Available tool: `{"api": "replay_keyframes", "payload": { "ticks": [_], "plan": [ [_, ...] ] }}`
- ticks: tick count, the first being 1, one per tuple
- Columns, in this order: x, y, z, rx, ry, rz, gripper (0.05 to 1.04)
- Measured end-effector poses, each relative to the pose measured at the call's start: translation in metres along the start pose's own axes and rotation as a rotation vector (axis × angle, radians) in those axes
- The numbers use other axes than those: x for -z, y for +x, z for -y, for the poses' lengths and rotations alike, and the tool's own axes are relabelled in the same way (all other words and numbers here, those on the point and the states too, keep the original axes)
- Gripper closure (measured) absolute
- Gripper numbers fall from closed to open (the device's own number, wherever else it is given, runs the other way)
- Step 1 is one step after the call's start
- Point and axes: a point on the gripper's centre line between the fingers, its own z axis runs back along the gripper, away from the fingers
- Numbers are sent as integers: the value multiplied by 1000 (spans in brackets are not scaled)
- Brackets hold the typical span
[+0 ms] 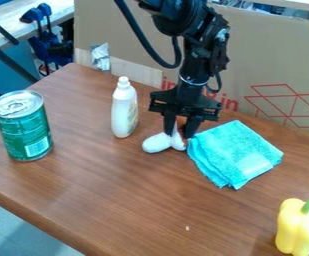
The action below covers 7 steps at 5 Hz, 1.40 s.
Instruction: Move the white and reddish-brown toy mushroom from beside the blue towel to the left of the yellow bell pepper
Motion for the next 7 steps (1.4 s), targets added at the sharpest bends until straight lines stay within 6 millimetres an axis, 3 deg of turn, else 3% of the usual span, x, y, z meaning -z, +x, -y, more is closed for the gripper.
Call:
{"api": "replay_keyframes", "payload": {
  "ticks": [2, 3, 4, 5, 6, 7],
  "plan": [
    [-3, -12, -5, -10, 13, 8, 886],
    [-19, -13, -9, 27, -2, 20, 942],
    [-70, -16, -13, 117, -51, 100, 977],
    [-90, -39, -20, 177, -75, 80, 982],
    [-84, -68, -28, 251, -91, 2, 982],
    [-65, -100, -34, 375, -119, -135, 982]
  ]
}}
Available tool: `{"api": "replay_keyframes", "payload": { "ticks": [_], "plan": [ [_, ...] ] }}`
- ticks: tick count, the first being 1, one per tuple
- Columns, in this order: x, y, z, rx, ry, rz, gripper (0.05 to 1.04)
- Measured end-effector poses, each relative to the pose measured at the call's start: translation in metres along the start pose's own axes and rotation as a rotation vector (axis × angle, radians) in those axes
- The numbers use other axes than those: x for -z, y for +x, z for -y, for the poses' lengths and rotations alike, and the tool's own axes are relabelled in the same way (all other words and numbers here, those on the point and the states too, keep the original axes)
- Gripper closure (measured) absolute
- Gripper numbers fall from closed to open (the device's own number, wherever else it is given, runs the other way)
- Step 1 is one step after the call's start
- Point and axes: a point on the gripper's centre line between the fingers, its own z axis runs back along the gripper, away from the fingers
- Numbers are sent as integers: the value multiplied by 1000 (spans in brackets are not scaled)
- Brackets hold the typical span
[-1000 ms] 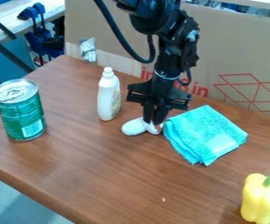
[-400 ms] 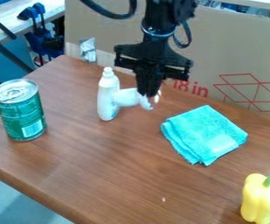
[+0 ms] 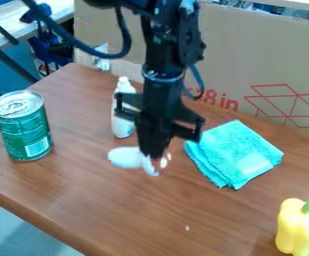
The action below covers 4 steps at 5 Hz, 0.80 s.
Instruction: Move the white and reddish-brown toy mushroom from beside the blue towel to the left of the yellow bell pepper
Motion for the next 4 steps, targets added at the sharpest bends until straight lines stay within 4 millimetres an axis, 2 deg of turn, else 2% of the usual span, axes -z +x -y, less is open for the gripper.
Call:
{"api": "replay_keyframes", "payload": {
  "ticks": [1, 2, 3, 4],
  "plan": [
    [20, -26, 4, 101, -31, -91, 982],
    [30, -41, 11, 158, -20, -146, 982],
    [37, -51, 16, 195, -21, -159, 982],
    [38, -47, 21, 230, -53, -123, 980]
  ]
}}
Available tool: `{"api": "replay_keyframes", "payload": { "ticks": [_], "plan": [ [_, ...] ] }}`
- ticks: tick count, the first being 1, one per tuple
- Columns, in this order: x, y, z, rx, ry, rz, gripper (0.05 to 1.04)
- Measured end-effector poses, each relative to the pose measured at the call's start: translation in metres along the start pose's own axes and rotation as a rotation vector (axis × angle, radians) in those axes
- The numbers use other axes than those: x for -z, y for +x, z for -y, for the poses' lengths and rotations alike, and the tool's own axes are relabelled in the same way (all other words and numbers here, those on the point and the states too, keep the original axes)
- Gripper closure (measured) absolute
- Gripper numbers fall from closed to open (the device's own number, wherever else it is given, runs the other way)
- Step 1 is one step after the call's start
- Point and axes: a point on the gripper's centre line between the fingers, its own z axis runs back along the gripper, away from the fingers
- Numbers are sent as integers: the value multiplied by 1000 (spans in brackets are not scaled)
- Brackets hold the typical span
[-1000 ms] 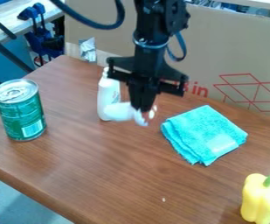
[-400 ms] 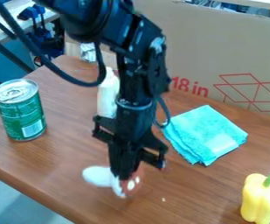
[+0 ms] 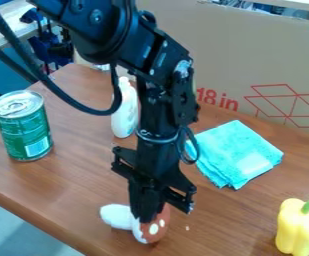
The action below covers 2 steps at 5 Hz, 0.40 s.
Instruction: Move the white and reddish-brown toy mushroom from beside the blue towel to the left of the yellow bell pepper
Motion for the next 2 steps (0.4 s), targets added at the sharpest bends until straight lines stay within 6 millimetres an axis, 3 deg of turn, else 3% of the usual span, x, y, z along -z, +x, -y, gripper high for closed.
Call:
{"api": "replay_keyframes", "payload": {
  "ticks": [1, 2],
  "plan": [
    [3, -1, -3, -3, -17, 3, 942],
    [-1, -1, -5, -38, -68, 74, 731]
  ]
}}
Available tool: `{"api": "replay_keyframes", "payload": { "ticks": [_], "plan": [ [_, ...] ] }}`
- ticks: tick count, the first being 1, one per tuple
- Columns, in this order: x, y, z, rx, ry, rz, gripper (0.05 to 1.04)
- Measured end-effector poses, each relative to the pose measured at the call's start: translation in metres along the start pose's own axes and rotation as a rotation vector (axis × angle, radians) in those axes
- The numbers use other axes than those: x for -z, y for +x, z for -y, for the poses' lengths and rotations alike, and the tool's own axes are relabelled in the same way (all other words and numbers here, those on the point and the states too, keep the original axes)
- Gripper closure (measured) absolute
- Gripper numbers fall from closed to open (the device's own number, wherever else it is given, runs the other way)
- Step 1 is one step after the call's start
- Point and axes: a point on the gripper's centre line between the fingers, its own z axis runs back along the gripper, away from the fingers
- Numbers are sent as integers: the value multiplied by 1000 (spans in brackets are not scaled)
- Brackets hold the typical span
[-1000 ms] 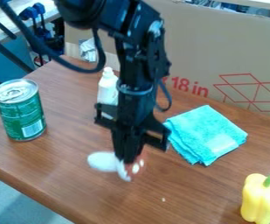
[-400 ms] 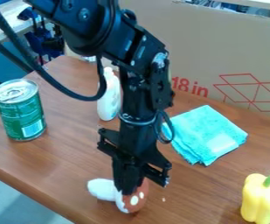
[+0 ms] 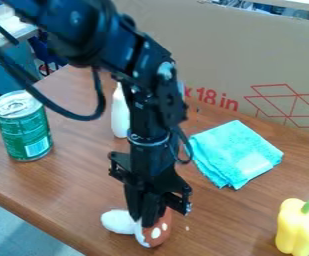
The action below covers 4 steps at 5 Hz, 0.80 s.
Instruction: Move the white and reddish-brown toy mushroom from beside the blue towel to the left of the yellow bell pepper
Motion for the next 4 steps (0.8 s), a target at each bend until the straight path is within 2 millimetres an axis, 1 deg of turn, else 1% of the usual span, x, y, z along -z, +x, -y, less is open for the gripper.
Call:
{"api": "replay_keyframes", "payload": {
  "ticks": [1, 2, 3, 4],
  "plan": [
    [-26, 6, 4, 10, -25, 132, 392],
    [-57, 7, 8, 8, -36, 235, 105],
    [-88, 20, 21, 25, -10, 271, 77],
    [-94, 45, 49, 90, 18, 251, 81]
  ]
}}
